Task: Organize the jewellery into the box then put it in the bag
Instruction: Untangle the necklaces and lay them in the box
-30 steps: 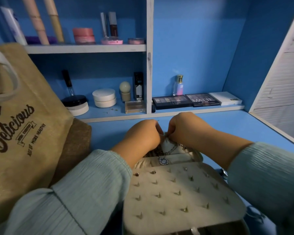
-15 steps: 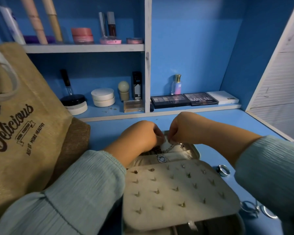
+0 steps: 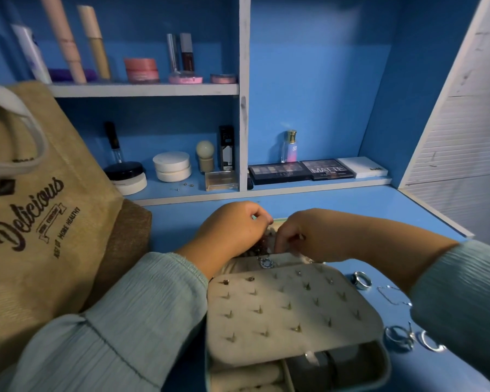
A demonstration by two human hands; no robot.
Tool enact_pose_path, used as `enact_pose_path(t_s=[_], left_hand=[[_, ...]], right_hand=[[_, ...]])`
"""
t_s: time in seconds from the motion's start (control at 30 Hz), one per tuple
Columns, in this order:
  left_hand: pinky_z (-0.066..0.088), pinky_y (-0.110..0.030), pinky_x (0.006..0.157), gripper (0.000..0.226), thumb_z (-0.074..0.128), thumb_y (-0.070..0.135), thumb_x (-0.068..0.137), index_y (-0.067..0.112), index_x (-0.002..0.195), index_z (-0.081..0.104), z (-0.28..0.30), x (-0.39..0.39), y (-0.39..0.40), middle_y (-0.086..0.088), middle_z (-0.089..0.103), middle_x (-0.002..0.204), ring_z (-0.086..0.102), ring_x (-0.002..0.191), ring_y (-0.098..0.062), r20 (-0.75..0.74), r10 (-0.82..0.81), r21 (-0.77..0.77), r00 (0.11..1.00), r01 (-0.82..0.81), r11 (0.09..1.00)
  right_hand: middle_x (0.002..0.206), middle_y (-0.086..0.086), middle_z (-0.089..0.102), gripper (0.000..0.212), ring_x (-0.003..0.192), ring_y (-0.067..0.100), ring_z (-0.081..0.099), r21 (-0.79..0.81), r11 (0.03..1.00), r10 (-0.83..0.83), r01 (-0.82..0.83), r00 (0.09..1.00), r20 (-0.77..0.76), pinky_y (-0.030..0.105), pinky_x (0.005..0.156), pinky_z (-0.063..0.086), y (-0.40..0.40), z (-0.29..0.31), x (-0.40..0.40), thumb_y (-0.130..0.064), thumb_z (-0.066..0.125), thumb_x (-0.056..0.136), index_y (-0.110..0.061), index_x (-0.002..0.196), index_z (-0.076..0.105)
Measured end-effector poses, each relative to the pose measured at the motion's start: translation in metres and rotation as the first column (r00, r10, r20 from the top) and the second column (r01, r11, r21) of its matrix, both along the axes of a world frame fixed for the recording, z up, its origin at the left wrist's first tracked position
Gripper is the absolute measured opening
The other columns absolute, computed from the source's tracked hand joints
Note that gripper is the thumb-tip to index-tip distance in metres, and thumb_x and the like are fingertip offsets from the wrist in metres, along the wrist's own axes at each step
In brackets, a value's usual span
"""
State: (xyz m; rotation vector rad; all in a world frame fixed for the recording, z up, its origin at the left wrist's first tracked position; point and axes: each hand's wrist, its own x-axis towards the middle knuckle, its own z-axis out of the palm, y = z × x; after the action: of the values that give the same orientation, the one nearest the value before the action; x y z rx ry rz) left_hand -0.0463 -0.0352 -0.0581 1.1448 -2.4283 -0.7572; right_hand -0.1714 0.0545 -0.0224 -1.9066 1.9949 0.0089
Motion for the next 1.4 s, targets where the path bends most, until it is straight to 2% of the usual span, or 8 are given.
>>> enact_pose_path(t_s=[0.1, 0.27, 0.4, 0.5, 0.73, 1.0, 1.2, 1.4], left_hand=[[0.048, -0.028, 0.08, 0.019, 0.047, 0.034, 0.092, 0.038, 0.082, 0.063, 0.0, 0.002, 0.001, 0.014, 0.065, 0.1, 0.057, 0.095, -0.008, -0.014, -0.024, -0.001, 1.0, 0.024, 1.0], [0.048, -0.025, 0.075, 0.022, 0.046, 0.032, 0.093, 0.04, 0.082, 0.064, -0.001, 0.003, 0.002, 0.018, 0.065, 0.09, 0.058, 0.087, -0.005, -0.027, -0.077, 0.007, 0.997, 0.077, 0.997], [0.049, -0.028, 0.081, 0.025, 0.045, 0.03, 0.094, 0.04, 0.078, 0.061, 0.001, 0.004, 0.0, 0.016, 0.066, 0.089, 0.059, 0.088, -0.007, -0.028, -0.098, 0.013, 0.995, 0.099, 0.995], [0.049, -0.03, 0.081, 0.029, 0.042, 0.031, 0.096, 0.038, 0.073, 0.058, 0.002, 0.004, -0.002, 0.015, 0.064, 0.086, 0.059, 0.087, -0.009, -0.045, -0.088, 0.021, 0.995, 0.089, 0.996], [0.046, -0.028, 0.077, 0.033, 0.031, 0.029, 0.099, 0.04, 0.088, 0.061, 0.007, 0.007, -0.001, 0.014, 0.064, 0.082, 0.059, 0.09, -0.011, -0.063, -0.085, 0.11, 0.994, 0.092, 0.99], [0.036, -0.028, 0.081, 0.044, 0.017, 0.042, 0.101, 0.044, 0.089, 0.06, 0.009, 0.008, 0.001, 0.008, 0.065, 0.089, 0.052, 0.087, -0.012, -0.066, -0.067, 0.167, 0.996, 0.077, 0.983], [0.036, -0.029, 0.073, 0.053, 0.012, 0.044, 0.101, 0.042, 0.089, 0.063, 0.009, 0.007, 0.002, 0.002, 0.07, 0.089, 0.052, 0.074, -0.011, -0.075, -0.053, 0.182, 0.996, 0.066, 0.981], [0.034, -0.027, 0.063, 0.054, 0.011, 0.044, 0.101, 0.04, 0.091, 0.064, 0.007, 0.007, 0.002, 0.009, 0.071, 0.07, 0.043, 0.057, -0.004, -0.097, -0.041, 0.208, 0.994, 0.061, 0.976]], right_hand=[[0.111, 0.0, 0.056, 0.032, 0.098, 0.021, 0.054, 0.091, 0.995, 0.042, -0.031, 0.992, -0.116, 0.032, 0.084, 0.048, 0.002, 0.005, 0.002, -0.005, 0.041, 0.091, -0.032, 0.094, 0.058], [0.115, 0.01, 0.055, 0.034, 0.095, 0.022, 0.048, 0.182, 0.983, 0.082, -0.029, 0.953, -0.291, 0.02, 0.059, 0.029, -0.003, 0.004, 0.007, 0.0, 0.034, 0.09, -0.009, 0.115, 0.056], [0.099, -0.005, 0.052, 0.028, 0.098, 0.018, 0.055, -0.015, 0.999, 0.035, -0.037, 0.989, -0.141, 0.024, 0.076, 0.046, -0.003, 0.005, 0.002, -0.007, 0.043, 0.09, -0.026, 0.098, 0.063], [0.087, -0.015, 0.051, 0.024, 0.082, 0.004, 0.052, -0.145, 0.985, 0.103, -0.096, 0.994, 0.043, 0.009, 0.071, 0.04, -0.001, 0.007, -0.003, -0.014, 0.056, 0.088, -0.036, 0.094, 0.065], [0.085, -0.017, 0.048, 0.042, 0.092, 0.011, 0.049, -0.049, 0.956, 0.288, -0.289, 0.957, -0.019, 0.025, 0.086, 0.042, -0.006, 0.002, 0.009, -0.005, 0.055, 0.088, -0.035, 0.117, 0.064], [0.1, -0.001, 0.062, 0.023, 0.092, 0.012, 0.052, -0.088, 0.95, 0.3, -0.3, 0.954, -0.007, 0.027, 0.084, 0.043, -0.01, 0.002, 0.004, -0.012, 0.063, 0.085, -0.025, 0.102, 0.071], [0.093, -0.012, 0.058, 0.014, 0.076, -0.001, 0.048, -0.174, 0.976, 0.144, -0.128, 0.987, 0.078, 0.007, 0.07, 0.035, -0.007, 0.001, -0.008, -0.02, 0.057, 0.09, -0.024, 0.099, 0.067], [0.096, -0.003, 0.063, 0.018, 0.086, 0.016, 0.056, -0.108, 0.992, -0.07, 0.067, 0.997, -0.025, 0.025, 0.078, 0.046, -0.01, -0.001, -0.005, -0.019, 0.053, 0.09, -0.016, 0.098, 0.068]])
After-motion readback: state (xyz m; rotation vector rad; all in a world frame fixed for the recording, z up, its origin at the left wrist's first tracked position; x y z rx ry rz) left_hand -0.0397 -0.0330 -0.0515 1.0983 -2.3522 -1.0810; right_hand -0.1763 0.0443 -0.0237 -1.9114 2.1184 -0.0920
